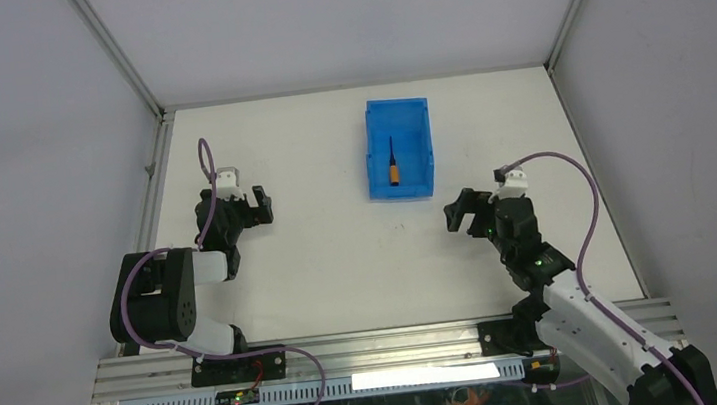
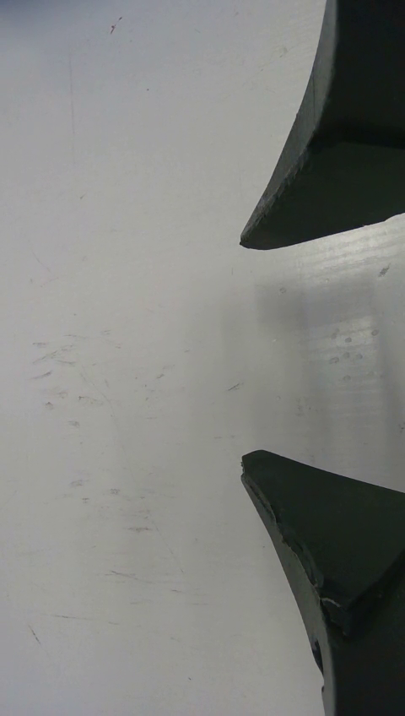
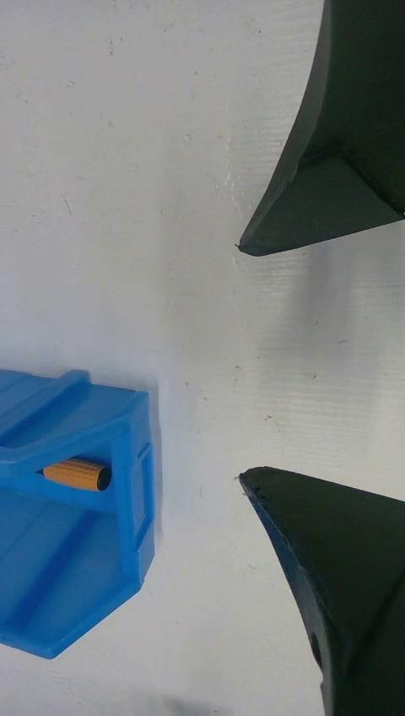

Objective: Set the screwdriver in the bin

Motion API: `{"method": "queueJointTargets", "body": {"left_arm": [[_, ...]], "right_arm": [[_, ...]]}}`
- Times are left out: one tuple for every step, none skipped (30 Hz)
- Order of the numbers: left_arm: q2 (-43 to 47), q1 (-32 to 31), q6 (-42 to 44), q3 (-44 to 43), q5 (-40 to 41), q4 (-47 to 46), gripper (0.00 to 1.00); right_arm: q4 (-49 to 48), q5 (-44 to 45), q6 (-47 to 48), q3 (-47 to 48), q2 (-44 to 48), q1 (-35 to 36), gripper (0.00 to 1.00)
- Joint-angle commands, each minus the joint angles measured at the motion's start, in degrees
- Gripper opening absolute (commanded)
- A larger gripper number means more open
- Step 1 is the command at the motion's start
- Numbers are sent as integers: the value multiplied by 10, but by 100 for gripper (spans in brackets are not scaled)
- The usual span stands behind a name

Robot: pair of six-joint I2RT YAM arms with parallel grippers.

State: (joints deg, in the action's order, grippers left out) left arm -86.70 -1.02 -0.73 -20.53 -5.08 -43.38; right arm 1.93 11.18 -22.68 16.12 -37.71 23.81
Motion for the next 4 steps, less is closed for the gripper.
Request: {"method": "queueJointTargets", "body": {"left_arm": [[3, 3, -1, -9, -10, -38, 99], [3, 3, -1, -9, -10, -37, 99], [3, 3, -1, -9, -10, -37, 99], [3, 3, -1, -9, -10, -38, 99]], "right_arm": [[-46, 7, 3, -2, 8, -2, 99], [-47, 4, 5, -3, 10, -2, 99], [-50, 3, 6, -4, 10, -3, 99], [-53, 6, 5, -5, 10, -3, 99]]}}
